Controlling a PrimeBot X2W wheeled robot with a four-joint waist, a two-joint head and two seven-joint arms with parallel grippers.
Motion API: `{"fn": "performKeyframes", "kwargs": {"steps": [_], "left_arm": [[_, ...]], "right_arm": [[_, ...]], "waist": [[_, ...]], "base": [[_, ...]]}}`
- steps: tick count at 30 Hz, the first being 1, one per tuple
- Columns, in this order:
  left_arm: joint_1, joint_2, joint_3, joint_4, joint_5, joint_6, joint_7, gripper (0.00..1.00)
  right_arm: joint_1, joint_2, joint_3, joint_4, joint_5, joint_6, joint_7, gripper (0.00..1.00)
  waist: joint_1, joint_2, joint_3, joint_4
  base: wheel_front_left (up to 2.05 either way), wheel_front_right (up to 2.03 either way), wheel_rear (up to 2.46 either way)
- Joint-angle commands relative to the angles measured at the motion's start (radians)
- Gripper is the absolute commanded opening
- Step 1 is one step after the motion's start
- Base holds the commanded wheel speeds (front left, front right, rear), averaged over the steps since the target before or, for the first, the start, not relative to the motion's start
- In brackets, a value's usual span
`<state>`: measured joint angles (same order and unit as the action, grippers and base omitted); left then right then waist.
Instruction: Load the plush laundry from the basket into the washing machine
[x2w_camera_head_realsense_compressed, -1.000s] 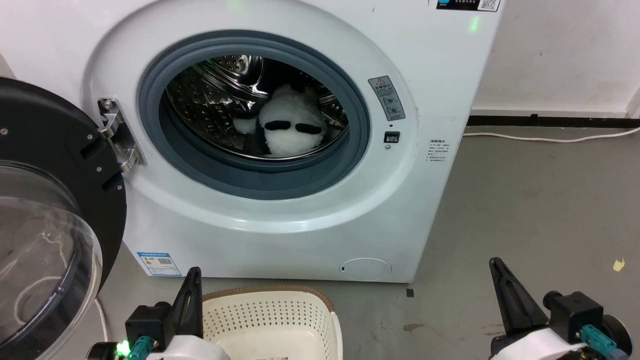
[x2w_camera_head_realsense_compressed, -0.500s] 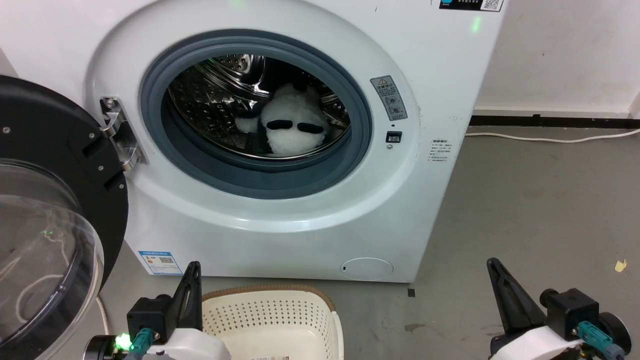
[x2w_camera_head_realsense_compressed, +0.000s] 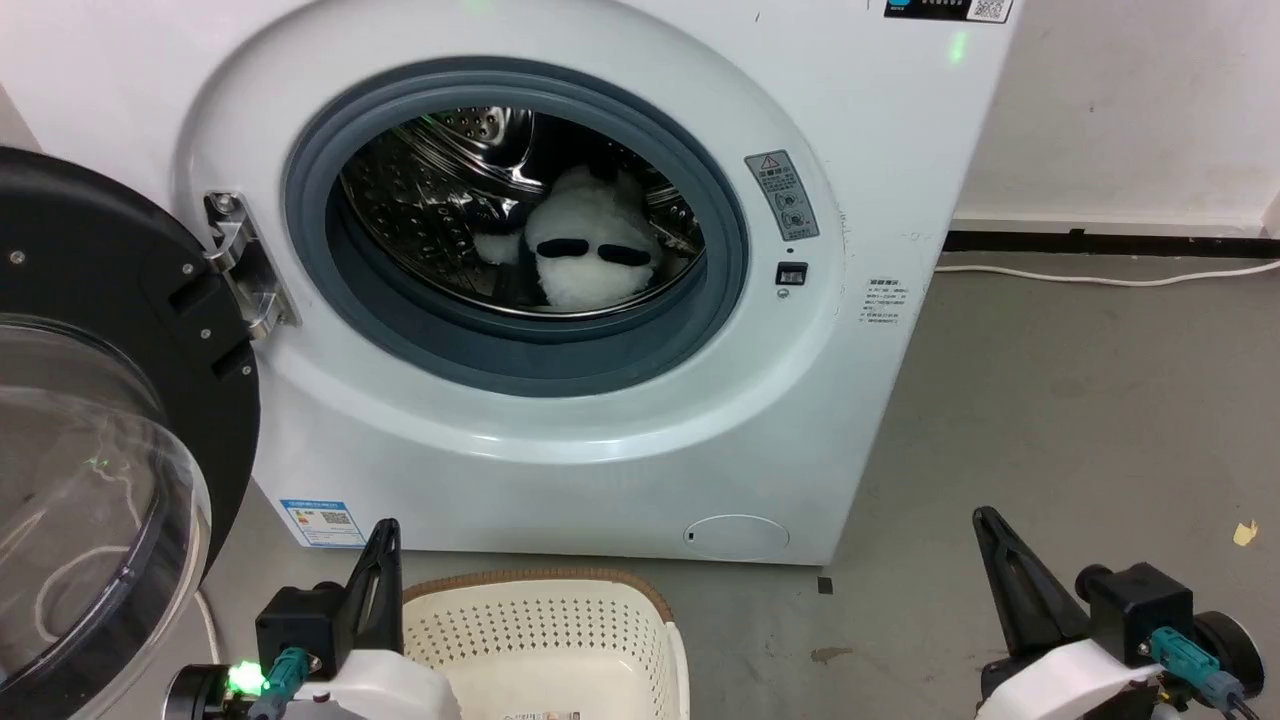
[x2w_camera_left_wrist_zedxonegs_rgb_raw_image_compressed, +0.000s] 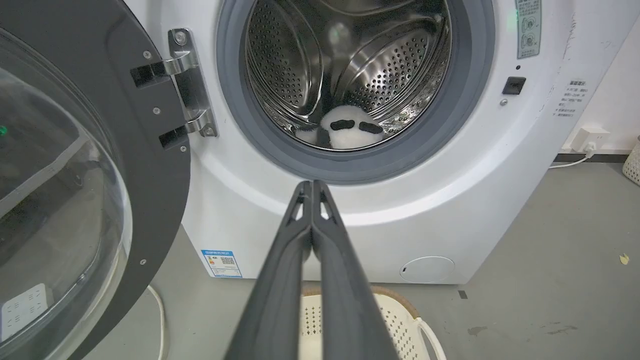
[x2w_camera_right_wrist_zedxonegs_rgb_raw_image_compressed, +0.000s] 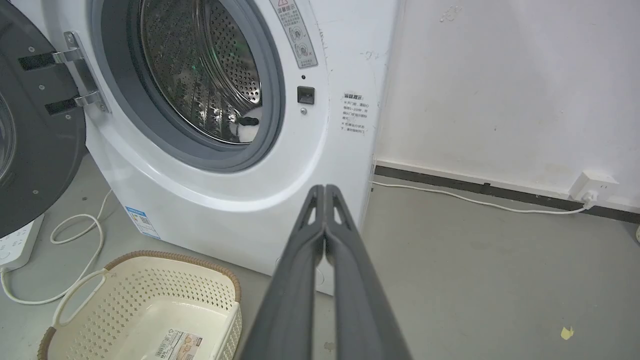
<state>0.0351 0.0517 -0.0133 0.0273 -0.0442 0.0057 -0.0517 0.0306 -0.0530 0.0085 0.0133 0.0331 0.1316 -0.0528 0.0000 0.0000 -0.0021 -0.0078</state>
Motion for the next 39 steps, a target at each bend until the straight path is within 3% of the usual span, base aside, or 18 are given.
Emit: {"fn": "performKeyframes", "kwargs": {"steps": [1,39], "left_arm": [[-0.020,-0.001,0.005,-0.007,0.009,-0.004,0.004,0.00],[-0.035,-0.001,0.013,-0.027,0.044,-0.006,0.052,0.00]], "right_arm": [[-0.013,0.002,-0.003,-0.006,-0.007,-0.001,0.005,0.00],[-0.031,0.003,-0.009,-0.013,-0.033,-0.001,0.053,0.00]], "waist": [[0.0000,0.0000,0.000,0.000],[0.0000,0.0000,0.002,0.008]], "base": [[0.00,0.00,0.00],[0.00,0.00,0.00]]}}
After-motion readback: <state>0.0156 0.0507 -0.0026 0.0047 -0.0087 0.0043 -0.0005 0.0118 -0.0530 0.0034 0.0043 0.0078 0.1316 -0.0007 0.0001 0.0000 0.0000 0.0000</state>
